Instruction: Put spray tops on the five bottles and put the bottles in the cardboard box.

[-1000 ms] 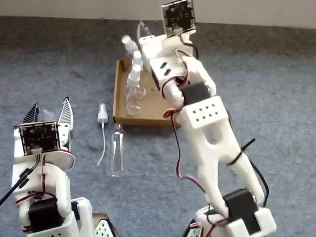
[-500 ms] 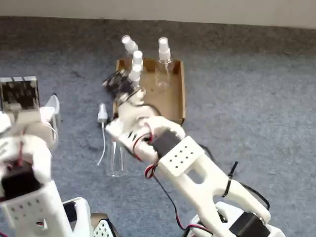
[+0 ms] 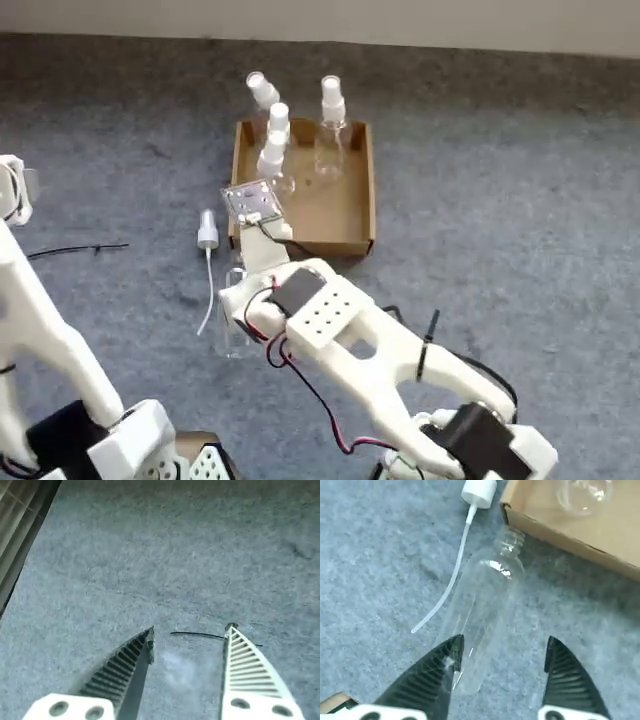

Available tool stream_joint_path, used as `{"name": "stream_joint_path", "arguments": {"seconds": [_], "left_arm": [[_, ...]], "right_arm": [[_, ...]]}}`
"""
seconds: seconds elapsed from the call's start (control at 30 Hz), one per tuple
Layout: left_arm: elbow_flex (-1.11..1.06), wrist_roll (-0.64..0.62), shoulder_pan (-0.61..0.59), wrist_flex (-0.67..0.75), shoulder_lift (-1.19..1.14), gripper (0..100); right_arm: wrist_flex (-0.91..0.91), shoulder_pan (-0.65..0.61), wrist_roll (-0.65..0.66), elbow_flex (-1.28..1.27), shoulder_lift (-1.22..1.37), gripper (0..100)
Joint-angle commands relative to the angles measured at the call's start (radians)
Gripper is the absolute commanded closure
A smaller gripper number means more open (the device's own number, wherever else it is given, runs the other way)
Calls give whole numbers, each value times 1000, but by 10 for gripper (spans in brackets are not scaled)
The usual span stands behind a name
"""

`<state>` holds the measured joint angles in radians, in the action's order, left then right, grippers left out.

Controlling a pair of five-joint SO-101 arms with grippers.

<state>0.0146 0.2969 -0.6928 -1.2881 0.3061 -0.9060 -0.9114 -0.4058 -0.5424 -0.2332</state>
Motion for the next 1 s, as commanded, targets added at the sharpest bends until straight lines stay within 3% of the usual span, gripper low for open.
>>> {"name": "stream_joint_path", "arguments": {"seconds": [0.0, 0.47, 0.63, 0.73, 0.8, 0.97], "left_arm": [[58, 9, -25, 17, -30, 781], [-36, 9, -59, 141, -30, 781], [-30, 9, -59, 140, -30, 781], [-28, 9, -61, 138, -30, 781], [-28, 9, -62, 138, -30, 781], [-28, 9, -58, 133, -28, 781]], "right_arm": [[-7, -22, -18, 114, 77, 784], [-12, -68, -14, 217, 384, 792], [-13, -65, -9, 211, 326, 984], [-102, -59, -6, 176, 220, 991], [-189, -54, 61, 154, 128, 995], [-432, 31, 456, 107, -180, 995]]}}
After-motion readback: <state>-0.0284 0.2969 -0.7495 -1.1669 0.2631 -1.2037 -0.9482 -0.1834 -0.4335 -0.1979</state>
